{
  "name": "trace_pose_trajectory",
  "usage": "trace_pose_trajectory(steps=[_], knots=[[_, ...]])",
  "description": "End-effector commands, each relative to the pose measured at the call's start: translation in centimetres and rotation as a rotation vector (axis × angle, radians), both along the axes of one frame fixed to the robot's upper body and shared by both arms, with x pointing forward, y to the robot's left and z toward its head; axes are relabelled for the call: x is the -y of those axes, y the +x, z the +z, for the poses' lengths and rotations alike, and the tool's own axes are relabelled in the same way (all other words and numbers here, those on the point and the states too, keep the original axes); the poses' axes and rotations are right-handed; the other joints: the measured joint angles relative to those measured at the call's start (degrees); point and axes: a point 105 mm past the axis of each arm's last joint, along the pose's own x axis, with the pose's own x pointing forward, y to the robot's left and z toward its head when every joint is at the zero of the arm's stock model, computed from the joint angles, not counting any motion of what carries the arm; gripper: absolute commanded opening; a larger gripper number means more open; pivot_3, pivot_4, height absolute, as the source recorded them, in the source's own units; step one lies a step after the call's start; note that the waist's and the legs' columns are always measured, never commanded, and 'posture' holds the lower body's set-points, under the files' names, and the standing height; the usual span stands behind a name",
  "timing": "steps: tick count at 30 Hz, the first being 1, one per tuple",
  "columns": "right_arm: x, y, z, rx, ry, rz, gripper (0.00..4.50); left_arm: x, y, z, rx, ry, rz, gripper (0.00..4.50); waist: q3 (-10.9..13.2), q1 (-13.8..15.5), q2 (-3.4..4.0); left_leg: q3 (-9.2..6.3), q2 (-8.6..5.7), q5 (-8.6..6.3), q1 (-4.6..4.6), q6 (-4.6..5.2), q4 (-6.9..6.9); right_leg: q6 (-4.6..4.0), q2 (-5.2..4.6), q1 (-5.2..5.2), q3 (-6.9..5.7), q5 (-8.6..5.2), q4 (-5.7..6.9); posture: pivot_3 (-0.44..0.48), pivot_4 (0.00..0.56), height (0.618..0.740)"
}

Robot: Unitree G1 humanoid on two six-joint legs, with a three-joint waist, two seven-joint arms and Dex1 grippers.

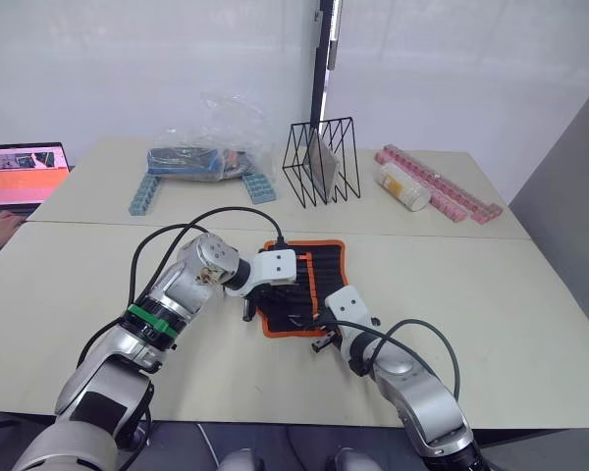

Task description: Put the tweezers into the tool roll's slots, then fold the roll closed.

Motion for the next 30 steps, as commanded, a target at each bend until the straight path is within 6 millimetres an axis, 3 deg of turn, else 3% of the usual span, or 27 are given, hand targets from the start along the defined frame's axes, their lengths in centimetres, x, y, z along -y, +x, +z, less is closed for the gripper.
trace_pose_trajectory(steps=[1,7,16,25,30], knots=[[1.1,-2.5,-6.4,-0.282,-0.091,-0.017,0.00,1.7,0.3,0.8,0.055,-0.011,-0.048,0.03,0.0,0.1,0.00,0.00,-0.01,0.00,0.00,0.00,0.00,0.00,-0.01,0.00,0.00,0.00,0.00,0.000,0.150,0.737],[1.3,-2.6,-6.4,-0.282,-0.097,-0.015,0.00,2.3,1.9,-0.5,0.114,0.038,-0.016,0.03,0.0,0.3,-0.01,0.00,-0.03,0.00,0.00,0.00,0.07,0.01,-0.02,0.03,0.01,0.00,0.02,0.000,0.150,0.737],[1.2,-2.7,-6.5,-0.284,-0.100,-0.013,0.00,5.3,2.5,-0.7,0.123,-0.021,-0.022,0.03,0.0,0.7,0.01,-0.04,-0.05,0.00,-0.01,0.00,0.30,0.04,-0.02,0.13,0.03,0.00,0.04,0.000,0.150,0.737],[1.3,-2.7,-6.5,-0.282,-0.099,-0.019,0.00,5.3,2.7,-0.2,0.095,-0.072,0.021,0.03,0.0,0.7,0.02,-0.08,-0.09,0.07,-0.12,0.14,0.84,0.20,-0.10,0.32,0.07,-0.08,0.02,0.000,0.150,0.737],[1.4,-2.6,-6.5,-0.281,-0.100,-0.019,0.00,5.0,2.5,2.0,0.105,-0.130,0.027,1.73,0.0,0.4,0.01,-0.08,-0.08,0.08,-0.36,0.15,0.89,0.21,-0.10,0.07,0.10,-0.07,0.14,0.000,0.150,0.737]])
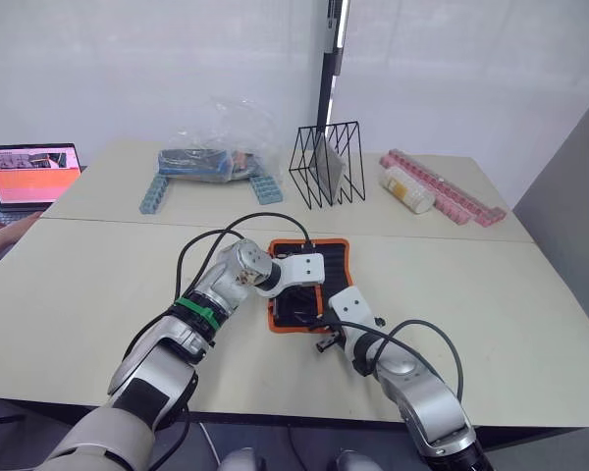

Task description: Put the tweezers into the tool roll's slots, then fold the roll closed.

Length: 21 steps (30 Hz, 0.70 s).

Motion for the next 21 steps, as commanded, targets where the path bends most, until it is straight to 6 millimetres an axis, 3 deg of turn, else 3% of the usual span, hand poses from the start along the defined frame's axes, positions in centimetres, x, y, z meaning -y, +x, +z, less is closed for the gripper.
trace_pose_trajectory(steps=[1,7,10,14,18,21], knots=[[0.8,-2.7,-6.3,-0.283,-0.078,-0.008,0.00,0.8,0.3,4.1,0.092,-0.101,-0.018,2.02,0.0,-0.2,-0.01,0.00,0.03,0.00,-0.05,0.00,0.01,0.00,0.02,-0.05,0.00,0.00,0.02,0.000,0.150,0.737],[0.7,-2.5,-6.4,-0.283,-0.081,-0.001,0.00,-0.1,-0.8,9.1,0.110,-0.239,-0.018,4.00,0.0,-0.9,0.02,-0.03,0.02,-0.08,0.07,0.11,-0.06,-0.02,-0.03,-0.13,0.02,0.00,0.45,0.000,0.150,0.737],[0.7,-2.4,-6.4,-0.283,-0.084,0.007,0.00,-1.9,-1.7,11.1,0.098,-0.308,0.025,4.00,0.0,-1.3,0.05,-0.06,0.01,-0.08,0.07,0.11,-0.06,-0.02,-0.03,-0.13,0.01,0.00,0.45,0.000,0.150,0.737],[0.7,-2.3,-6.4,-0.283,-0.087,0.016,0.00,-5.2,-2.2,11.6,0.093,-0.361,0.165,4.00,0.1,-1.5,0.12,-0.06,0.02,-0.08,0.23,0.11,-0.11,-0.02,-0.03,-0.07,0.05,0.00,0.49,0.000,0.150,0.737],[0.9,-2.2,-6.3,-0.281,-0.094,0.027,0.00,-10.8,-3.8,9.3,0.116,-0.382,0.404,4.00,0.1,-1.8,0.16,-0.05,0.04,-0.09,0.36,0.10,-0.21,-0.02,-0.10,-0.05,0.16,0.00,0.53,0.000,0.150,0.737],[0.8,-2.1,-6.3,-0.281,-0.100,0.048,0.00,-13.1,-6.0,7.5,0.150,-0.384,0.517,4.00,0.1,-1.5,0.07,-0.05,0.05,-0.08,0.43,0.09,-0.28,-0.03,-0.18,-0.04,0.21,0.00,0.54,0.000,0.150,0.737]])
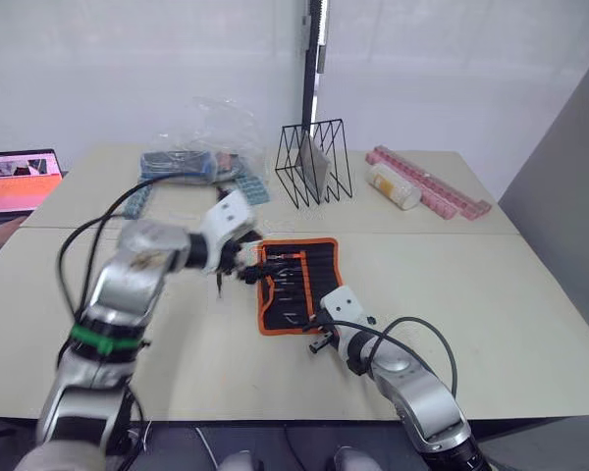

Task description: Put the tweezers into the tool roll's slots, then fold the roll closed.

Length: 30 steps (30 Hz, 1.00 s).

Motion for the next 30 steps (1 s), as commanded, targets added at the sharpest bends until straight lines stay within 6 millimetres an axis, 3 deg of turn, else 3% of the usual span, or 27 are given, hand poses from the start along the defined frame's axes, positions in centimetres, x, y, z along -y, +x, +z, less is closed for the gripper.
trace_pose_trajectory(steps=[1,8,13,17,19,25,30], knots=[[1.5,-2.1,-6.3,-0.263,-0.113,-0.008,0.00,-1.5,-2.2,0.8,0.109,-0.014,0.097,4.00,0.1,0.2,-0.06,-0.02,0.00,0.01,0.00,-0.04,0.00,-0.01,-0.11,0.01,0.07,0.00,-0.01,0.000,0.150,0.737],[1.5,-1.7,-6.2,-0.259,-0.137,0.050,0.00,-4.8,-7.2,-3.2,0.117,-0.064,0.394,4.00,0.0,0.3,-0.28,-0.09,0.08,-0.06,0.22,-0.36,-0.28,-0.15,-0.84,0.00,0.24,0.06,-0.26,0.000,0.150,0.737],[1.4,-1.6,-6.2,-0.259,-0.148,0.084,0.00,-5.7,-10.6,-5.6,0.120,-0.146,0.606,4.00,-0.1,0.1,-0.25,-0.08,0.10,-0.19,0.27,-0.83,-0.69,-0.31,-0.87,-0.02,0.23,0.03,-0.55,0.000,0.150,0.737],[1.3,-1.5,-6.2,-0.260,-0.155,0.105,0.00,-4.8,-12.9,-6.5,0.132,-0.228,0.709,4.00,-0.1,0.0,-0.22,-0.05,0.13,-0.18,0.21,-0.88,-0.80,-0.45,-0.87,-0.04,0.20,-0.04,-0.90,0.000,0.150,0.737],[1.2,-1.5,-6.2,-0.260,-0.158,0.114,0.00,-5.3,-13.6,-6.7,0.142,-0.245,0.778,4.49,-0.1,-0.6,-0.03,0.09,0.13,-0.19,0.17,-0.89,-0.81,-0.66,-0.87,-0.03,0.28,-0.16,-1.03,0.000,0.150,0.737],[1.3,-1.1,-6.1,-0.254,-0.163,0.129,0.00,-5.3,-14.4,-6.8,0.154,-0.245,0.841,4.49,-0.1,-1.8,-0.01,0.71,0.13,-0.53,0.20,-0.26,-0.81,-0.31,-1.08,0.01,0.36,0.04,-1.55,0.000,0.150,0.737],[1.0,-1.1,-6.1,-0.253,-0.165,0.142,0.00,-5.1,-14.0,-7.1,0.150,-0.245,0.837,4.49,-0.1,-1.6,0.04,0.70,0.15,-0.68,0.16,-0.49,-0.82,-0.52,-1.09,-0.10,0.32,-0.05,-1.66,0.000,0.150,0.737]])
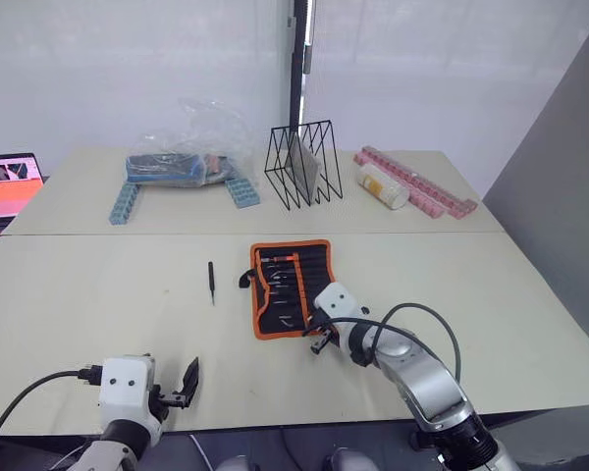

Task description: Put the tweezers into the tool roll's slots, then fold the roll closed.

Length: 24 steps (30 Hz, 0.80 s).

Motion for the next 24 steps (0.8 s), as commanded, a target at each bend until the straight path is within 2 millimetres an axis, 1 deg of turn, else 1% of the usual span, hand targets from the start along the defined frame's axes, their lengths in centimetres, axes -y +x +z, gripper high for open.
trace_pose_trajectory(steps=[1,5,10,12,13,16,19,21,24], knots=[[1.6,-2.0,-6.2,-0.235,-0.115,-0.034,0.00,0.3,0.6,0.9,0.048,0.013,-0.009,4.49,0.0,0.0,0.03,0.00,0.01,-0.01,0.00,-0.01,-0.02,-0.03,0.00,-0.01,0.00,-0.01,0.00,0.000,0.150,0.737],[1.6,-2.0,-6.2,-0.234,-0.115,-0.037,0.00,0.2,2.1,0.4,0.042,0.027,-0.021,4.49,0.0,0.2,0.19,0.00,0.01,-0.01,0.01,-0.03,-0.05,-0.03,0.00,-0.01,-0.01,-0.01,0.01,0.000,0.150,0.737],[1.6,-2.0,-6.2,-0.232,-0.113,-0.044,0.00,0.2,5.8,0.0,0.045,0.037,-0.037,4.49,0.0,0.5,0.17,-0.04,0.03,0.03,0.03,-0.10,-0.04,-0.06,-0.01,0.00,-0.11,0.04,0.08,0.000,0.150,0.737],[1.6,-2.0,-6.2,-0.230,-0.112,-0.046,0.00,0.1,7.4,-0.2,0.040,0.038,-0.030,4.49,0.0,0.6,0.17,-0.05,0.03,0.05,0.03,-0.12,-0.04,0.07,-0.01,0.00,-0.12,0.12,0.10,0.000,0.150,0.737],[1.6,-1.9,-6.1,-0.229,-0.111,-0.047,0.00,0.3,8.4,-0.2,0.042,0.036,-0.036,4.49,0.0,0.5,0.15,-0.05,0.03,0.05,0.04,-0.12,-0.04,0.16,-0.01,0.01,-0.14,0.18,0.10,0.000,0.150,0.737],[1.5,-1.9,-5.9,-0.224,-0.110,-0.048,0.00,1.0,10.4,-0.6,0.025,0.041,-0.057,4.49,-0.1,0.5,0.14,-0.07,0.03,0.06,0.05,-0.14,-0.04,0.24,-0.03,0.00,-0.27,0.24,0.12,0.000,0.150,0.737],[1.4,-1.8,-5.8,-0.219,-0.109,-0.048,0.00,1.7,11.7,-1.1,0.008,0.045,-0.074,4.49,-0.1,0.4,0.12,-0.06,0.04,0.07,0.04,-0.14,-0.04,0.24,-0.18,0.00,-0.55,0.26,0.14,0.000,0.150,0.737],[1.5,-1.7,-5.7,-0.216,-0.109,-0.051,0.00,1.9,12.8,-1.5,-0.014,0.034,-0.042,4.49,-0.1,0.7,0.13,-0.07,0.04,0.06,0.04,-0.15,-0.05,0.24,-0.23,-0.02,-0.67,0.28,0.21,0.000,0.150,0.737],[1.7,-1.6,-5.6,-0.212,-0.109,-0.059,0.00,1.5,13.7,-2.2,-0.062,0.012,0.039,4.49,-0.1,1.2,0.13,-0.08,0.03,0.10,0.06,-0.22,-0.05,0.24,-0.28,-0.06,-0.75,0.28,0.28,0.000,0.150,0.737]])
